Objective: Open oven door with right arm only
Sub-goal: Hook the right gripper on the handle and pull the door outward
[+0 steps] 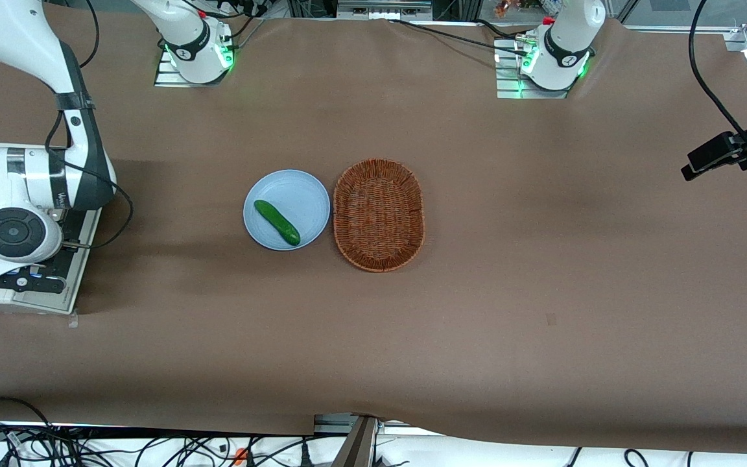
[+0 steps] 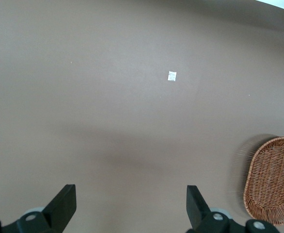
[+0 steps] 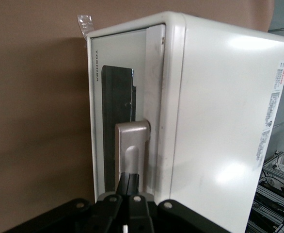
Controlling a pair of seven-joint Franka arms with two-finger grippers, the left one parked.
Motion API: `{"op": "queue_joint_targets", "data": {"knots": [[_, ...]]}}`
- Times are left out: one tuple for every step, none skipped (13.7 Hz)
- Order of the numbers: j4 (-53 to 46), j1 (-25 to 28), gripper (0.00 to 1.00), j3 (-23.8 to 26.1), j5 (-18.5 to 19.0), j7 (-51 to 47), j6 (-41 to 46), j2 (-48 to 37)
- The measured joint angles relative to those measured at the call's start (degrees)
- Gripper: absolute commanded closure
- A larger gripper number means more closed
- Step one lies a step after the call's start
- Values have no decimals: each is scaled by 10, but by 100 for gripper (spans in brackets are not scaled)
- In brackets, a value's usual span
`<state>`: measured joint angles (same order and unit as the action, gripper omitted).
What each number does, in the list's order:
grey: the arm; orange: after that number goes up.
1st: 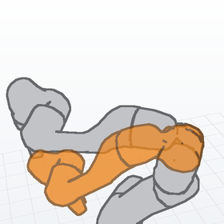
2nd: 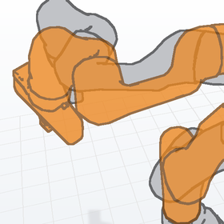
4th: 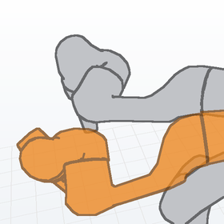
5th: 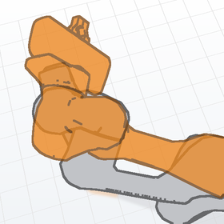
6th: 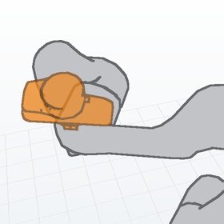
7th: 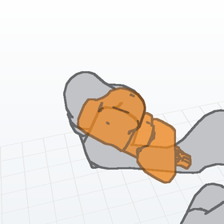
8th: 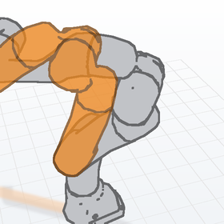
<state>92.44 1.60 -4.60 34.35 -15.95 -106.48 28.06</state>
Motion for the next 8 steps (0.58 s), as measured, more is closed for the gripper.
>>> {"op": "queue_joint_targets", "data": {"knots": [[0, 0, 100, 0, 0, 0, -1, 0], [1, 0, 100, 0, 0, 0, -1, 0], [1, 0, 100, 0, 0, 0, -1, 0], [1, 0, 100, 0, 0, -2, -1, 0], [1, 0, 100, 0, 0, -7, -1, 0], [1, 0, 100, 0, 0, -14, -1, 0], [2, 1, 100, 1, 0, -19, -1, 0], [2, 1, 100, 2, -4, -22, -1, 0]]}}
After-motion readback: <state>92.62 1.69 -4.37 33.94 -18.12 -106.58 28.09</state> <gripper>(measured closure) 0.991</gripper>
